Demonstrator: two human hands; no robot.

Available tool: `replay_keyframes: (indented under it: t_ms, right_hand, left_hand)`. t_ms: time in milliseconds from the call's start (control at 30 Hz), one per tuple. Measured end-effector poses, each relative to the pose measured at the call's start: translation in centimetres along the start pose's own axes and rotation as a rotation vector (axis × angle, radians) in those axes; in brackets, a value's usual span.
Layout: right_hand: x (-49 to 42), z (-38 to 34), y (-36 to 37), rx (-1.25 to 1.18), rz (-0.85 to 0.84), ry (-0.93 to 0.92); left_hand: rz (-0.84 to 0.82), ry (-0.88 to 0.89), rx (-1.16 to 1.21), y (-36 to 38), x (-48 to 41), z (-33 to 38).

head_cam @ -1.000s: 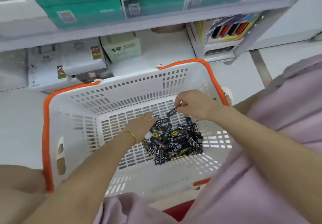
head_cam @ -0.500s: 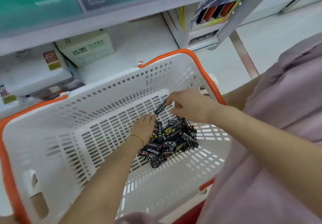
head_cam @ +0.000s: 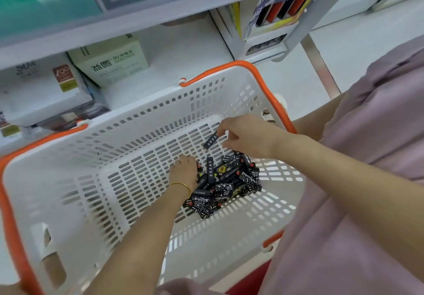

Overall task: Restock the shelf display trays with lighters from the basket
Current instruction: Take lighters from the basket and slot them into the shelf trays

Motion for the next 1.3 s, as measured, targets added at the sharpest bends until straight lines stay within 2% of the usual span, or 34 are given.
replay_keyframes:
  t_ms: [167,300,400,533,767,1000,1100,1300]
  right_hand:
    - [0.0,0.1,-0.1,-0.003,0.020,-0.002]
    - [-0.1,0.0,0.2,0.029,0.014,-0.020]
    - [-0.2,-0.2,0.3,0.044,0.004,-0.034]
    - [-0.7,-1.0,0.8,0.074,-0.007,-0.072]
    - [-0.7,-2.4,1.3,0.076,-0.023,-0.123]
    - [-0.7,-2.3,1.5,0.099,-0.025,-0.123]
    - [-0.8,-2.0,1.5,0.107,-0.027,-0.115]
    - [-0.7,-1.6,1.5,0.098,-0.027,-0.095]
  left_hand:
    - [-0.007,0.078,-0.030,0.6,0.3,0.3]
    - [-0.061,0.078,0.166,-0.1,0.2,-0.6]
    - [-0.115,0.190,0.264,-0.5,1.0,-0.8]
    - [-0.141,0.337,0.147,0.4,2.9,-1.1]
    - [-0.080,0.500,-0.134,2.1,5.5,1.0]
    - [-0.047,0.423,-0.287,2.4,6.4,3.3]
    - [-0.024,0.347,-0.260,2.4,6.3,3.5]
    - [-0.089,0.203,-0.180,2.2,5.5,3.2]
Point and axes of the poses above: each hand's wrist, its own x-axis away from the middle knuckle, its own y-axis out of the palm, z = x × y, the point moved 7 cm from there along -x, towards the middle knuckle, and after that the axes turned 3 degrees about -x, right-handed, at the moved point
